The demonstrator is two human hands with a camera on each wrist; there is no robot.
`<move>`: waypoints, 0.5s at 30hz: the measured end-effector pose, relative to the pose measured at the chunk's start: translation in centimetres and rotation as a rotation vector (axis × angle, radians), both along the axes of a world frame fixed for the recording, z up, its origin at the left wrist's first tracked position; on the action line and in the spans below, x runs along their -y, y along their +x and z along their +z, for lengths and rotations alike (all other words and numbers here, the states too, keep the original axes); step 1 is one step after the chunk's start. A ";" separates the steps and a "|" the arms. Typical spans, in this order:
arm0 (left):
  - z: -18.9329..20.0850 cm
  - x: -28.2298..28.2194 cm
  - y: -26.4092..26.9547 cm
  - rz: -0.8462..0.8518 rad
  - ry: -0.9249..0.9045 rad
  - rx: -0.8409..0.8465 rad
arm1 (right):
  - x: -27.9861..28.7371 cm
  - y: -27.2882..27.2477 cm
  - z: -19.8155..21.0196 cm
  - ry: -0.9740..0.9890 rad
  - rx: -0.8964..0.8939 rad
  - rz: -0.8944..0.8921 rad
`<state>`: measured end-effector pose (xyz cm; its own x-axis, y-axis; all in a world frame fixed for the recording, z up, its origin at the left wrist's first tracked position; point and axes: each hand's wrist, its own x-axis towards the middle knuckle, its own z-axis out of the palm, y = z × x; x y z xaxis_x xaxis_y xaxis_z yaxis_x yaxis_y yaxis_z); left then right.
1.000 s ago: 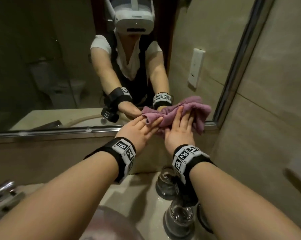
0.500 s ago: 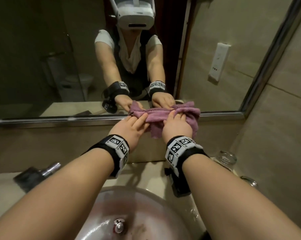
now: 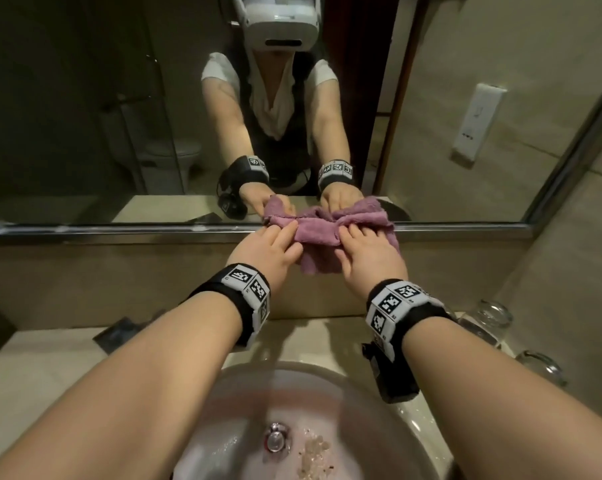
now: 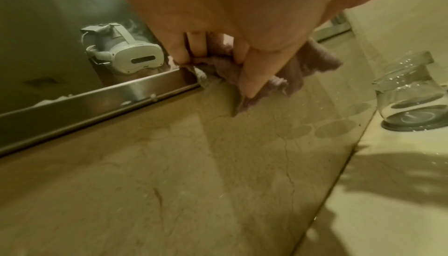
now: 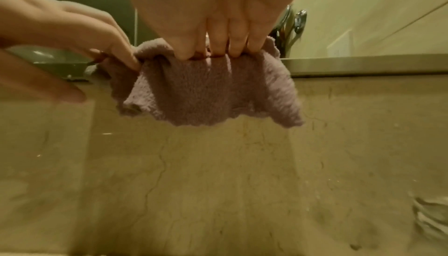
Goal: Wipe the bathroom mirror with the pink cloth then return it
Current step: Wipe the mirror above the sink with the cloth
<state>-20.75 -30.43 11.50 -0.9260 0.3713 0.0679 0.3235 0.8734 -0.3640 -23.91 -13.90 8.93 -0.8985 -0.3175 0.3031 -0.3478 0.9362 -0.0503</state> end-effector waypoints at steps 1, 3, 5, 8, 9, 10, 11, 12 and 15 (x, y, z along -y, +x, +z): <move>-0.3 0.3 0.1 0.031 0.029 0.012 | 0.5 0.0 -0.2 -0.002 0.005 0.010; -1.5 1.3 -0.2 0.074 0.068 0.020 | 1.3 0.1 -0.6 -0.008 0.026 0.024; -1.3 2.1 -0.3 0.093 0.126 0.009 | 2.0 0.3 -0.9 -0.002 0.019 0.023; -1.9 3.0 -0.5 0.073 0.187 -0.003 | 2.9 0.7 -1.0 -0.042 -0.011 0.011; -2.1 3.3 -0.5 0.077 0.191 -0.011 | 3.1 0.7 -0.9 -0.047 -0.007 0.009; -2.2 3.6 -0.5 0.080 0.179 -0.021 | 3.3 0.7 -0.9 -0.048 -0.006 0.013; -2.2 3.8 -0.4 0.086 0.166 -0.021 | 3.6 0.6 -0.9 -0.057 -0.010 0.022; -2.3 4.1 -0.3 0.089 0.160 -0.026 | 3.8 0.6 -0.9 -0.072 -0.016 0.027; -2.4 4.9 -0.5 0.099 0.175 -0.032 | 4.5 0.7 -1.2 -0.095 -0.013 0.007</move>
